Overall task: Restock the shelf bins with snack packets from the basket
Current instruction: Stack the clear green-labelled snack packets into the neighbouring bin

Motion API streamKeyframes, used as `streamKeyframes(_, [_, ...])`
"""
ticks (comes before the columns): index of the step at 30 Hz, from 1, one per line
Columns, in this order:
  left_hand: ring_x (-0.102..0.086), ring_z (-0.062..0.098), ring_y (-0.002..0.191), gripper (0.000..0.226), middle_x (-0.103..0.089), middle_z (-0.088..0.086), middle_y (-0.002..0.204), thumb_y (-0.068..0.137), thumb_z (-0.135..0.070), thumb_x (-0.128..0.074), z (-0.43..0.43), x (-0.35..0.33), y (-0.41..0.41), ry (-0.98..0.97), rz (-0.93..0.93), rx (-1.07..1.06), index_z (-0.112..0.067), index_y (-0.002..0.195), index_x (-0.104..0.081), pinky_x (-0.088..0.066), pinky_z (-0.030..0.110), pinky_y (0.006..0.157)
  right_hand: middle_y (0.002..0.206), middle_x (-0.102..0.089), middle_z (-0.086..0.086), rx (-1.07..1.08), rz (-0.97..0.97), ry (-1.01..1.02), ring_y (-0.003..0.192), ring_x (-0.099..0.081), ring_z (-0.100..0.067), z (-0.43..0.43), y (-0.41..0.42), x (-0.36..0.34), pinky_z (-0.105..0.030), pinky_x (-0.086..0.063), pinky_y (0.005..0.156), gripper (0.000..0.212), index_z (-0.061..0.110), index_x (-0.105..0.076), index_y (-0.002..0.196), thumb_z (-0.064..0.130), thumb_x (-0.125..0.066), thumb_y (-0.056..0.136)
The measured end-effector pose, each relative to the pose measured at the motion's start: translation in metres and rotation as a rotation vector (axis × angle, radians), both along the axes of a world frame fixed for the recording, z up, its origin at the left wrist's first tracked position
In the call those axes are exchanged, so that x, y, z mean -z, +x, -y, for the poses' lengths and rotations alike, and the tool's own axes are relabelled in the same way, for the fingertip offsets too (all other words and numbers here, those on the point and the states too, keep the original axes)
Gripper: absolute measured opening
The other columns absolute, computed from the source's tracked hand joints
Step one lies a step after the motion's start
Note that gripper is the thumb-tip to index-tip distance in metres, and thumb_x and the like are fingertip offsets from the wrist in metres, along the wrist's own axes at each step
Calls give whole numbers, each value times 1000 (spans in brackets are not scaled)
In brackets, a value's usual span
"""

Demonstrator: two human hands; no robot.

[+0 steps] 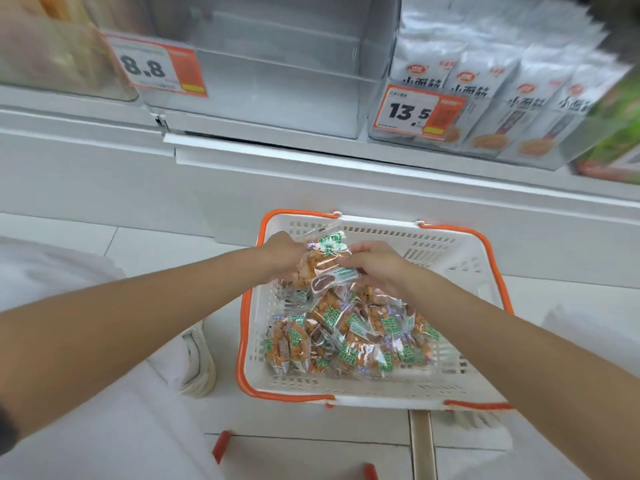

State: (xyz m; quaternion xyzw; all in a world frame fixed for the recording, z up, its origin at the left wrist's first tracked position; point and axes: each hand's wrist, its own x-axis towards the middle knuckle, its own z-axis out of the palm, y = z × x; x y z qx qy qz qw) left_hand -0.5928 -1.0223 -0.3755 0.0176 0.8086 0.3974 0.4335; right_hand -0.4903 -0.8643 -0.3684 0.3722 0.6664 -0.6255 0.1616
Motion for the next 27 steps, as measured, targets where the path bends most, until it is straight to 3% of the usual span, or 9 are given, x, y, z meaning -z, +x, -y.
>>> streamKeyframes(4, [-67,18,95,25,-66,9,111,100,-25,-53,5,-12,-6,147,168,-101,-8,117,-58,-54,32,74,106,-61,-9,-4,-36,37,77,-63,-14,1,4,-13,-21,-51,62,32,8,-57,117,5,-69,88])
streamKeyframes(8, [-63,18,92,26,-62,5,107,98,-24,-56,-1,-16,-8,225,203,-180,-8,118,-61,-58,35,78,120,-58,-5,-79,-54,116,75,-59,-9,2,2,-24,-18,-48,59,55,14,-50,139,7,-69,88])
streamKeyframes(11, [-63,19,92,25,-65,8,109,99,-23,-55,-6,-19,-6,238,192,-218,-8,118,-62,-59,37,79,122,-60,-7,-64,-53,107,96,-63,-20,3,1,-26,-29,-53,78,57,13,-47,141,7,-69,88])
streamKeyframes(14, [-65,21,102,27,-66,8,120,99,-23,-54,-8,-20,-6,235,178,-227,-7,121,-61,-59,36,76,101,-62,-4,-59,-64,104,87,-58,-23,1,-2,-23,-35,-49,77,55,12,-48,139,6,-68,89])
streamKeyframes(16, [-64,22,106,29,-65,8,123,99,-22,-54,-9,-21,-5,229,187,-230,-6,123,-60,-58,35,73,113,-61,-4,-74,-54,109,103,-59,-24,-2,-2,-20,-40,-49,93,54,13,-47,140,6,-66,90])
streamKeyframes(22, [-62,19,102,31,-61,6,123,99,-22,-55,-10,-18,-6,224,131,-253,-5,125,-57,-58,30,66,136,-52,6,-99,-89,39,126,-48,-20,6,-13,-12,-41,-41,103,49,21,-50,137,48,-51,97])
streamKeyframes(24, [-64,15,91,27,-64,5,113,100,-22,-53,-8,-20,-8,244,117,-291,-5,121,-60,-56,23,52,120,-61,2,-103,-173,165,109,-56,-19,14,-23,-12,-34,-43,90,46,19,-61,125,52,-42,99])
streamKeyframes(25, [-64,14,84,25,-66,5,106,101,-23,-52,-7,-21,-10,257,111,-308,-6,118,-60,-53,22,46,99,-63,2,-82,-224,236,91,-56,-16,19,-28,-13,-29,-41,80,39,20,-65,105,49,-40,101])
streamKeyframes(27, [-65,16,78,26,-68,6,99,101,-26,-51,-7,-22,-14,291,107,-339,-5,113,-62,-51,21,44,63,-41,2,-20,-310,372,61,-37,-13,25,-34,-9,-28,-29,59,43,19,-46,66,40,-40,103])
